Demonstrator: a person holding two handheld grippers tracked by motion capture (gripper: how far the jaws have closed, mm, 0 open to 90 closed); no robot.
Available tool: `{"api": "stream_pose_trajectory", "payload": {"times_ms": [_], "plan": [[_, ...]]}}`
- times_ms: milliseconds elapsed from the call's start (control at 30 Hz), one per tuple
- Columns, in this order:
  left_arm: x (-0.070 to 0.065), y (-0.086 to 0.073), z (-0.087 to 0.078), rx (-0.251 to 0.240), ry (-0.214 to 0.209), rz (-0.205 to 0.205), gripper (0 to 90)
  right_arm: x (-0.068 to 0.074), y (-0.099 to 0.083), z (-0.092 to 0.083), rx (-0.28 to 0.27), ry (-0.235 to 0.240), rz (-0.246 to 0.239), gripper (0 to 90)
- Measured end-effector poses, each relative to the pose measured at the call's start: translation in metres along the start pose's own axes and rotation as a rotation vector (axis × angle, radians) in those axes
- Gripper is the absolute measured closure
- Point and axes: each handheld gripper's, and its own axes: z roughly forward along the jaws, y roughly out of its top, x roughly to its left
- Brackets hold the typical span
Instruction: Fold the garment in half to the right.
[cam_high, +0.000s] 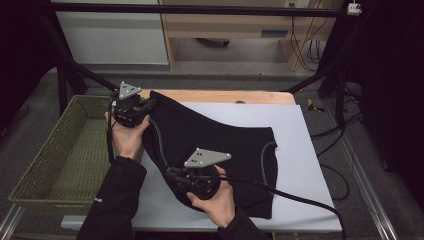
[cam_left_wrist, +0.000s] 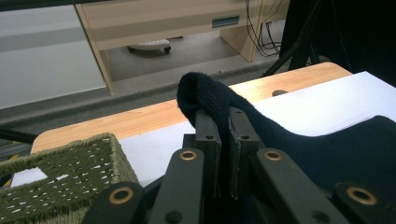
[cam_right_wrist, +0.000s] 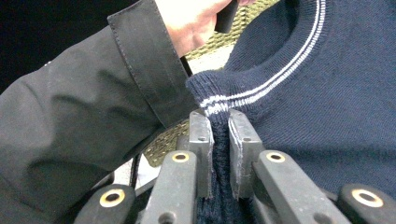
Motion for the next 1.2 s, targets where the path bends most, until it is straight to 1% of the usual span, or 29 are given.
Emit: {"api": "stream_pose_trajectory", "payload": {"times_ms": [100, 300, 700, 900, 1100, 1200], "plan": [[0.0, 0.005, -0.005, -0.008, 0.006, 0.008, 84.6, 0.001, 0.003, -0.001, -0.009, 0.004, 0.003, 82.1], [0.003, 0.014, -0.017, -0.026, 0.026, 0.016, 84.6, 0.006, 0.01, -0.001, -0.027, 0.012, -0.012, 82.1], [0.014, 0.015, -0.027, -0.025, 0.057, 0.012, 84.6, 0.014, 0.017, 0.006, -0.03, 0.022, -0.028, 82.1], [0.016, 0.018, -0.031, -0.025, 0.069, 0.009, 84.6, 0.015, 0.019, 0.009, -0.035, 0.032, -0.024, 82.0], [0.013, 0.022, -0.037, -0.044, 0.074, 0.016, 84.6, 0.018, 0.021, 0.01, -0.039, 0.039, -0.03, 82.1], [0.015, 0.024, -0.04, -0.045, 0.079, 0.015, 84.6, 0.02, 0.023, 0.009, -0.045, 0.042, -0.033, 82.1]]}}
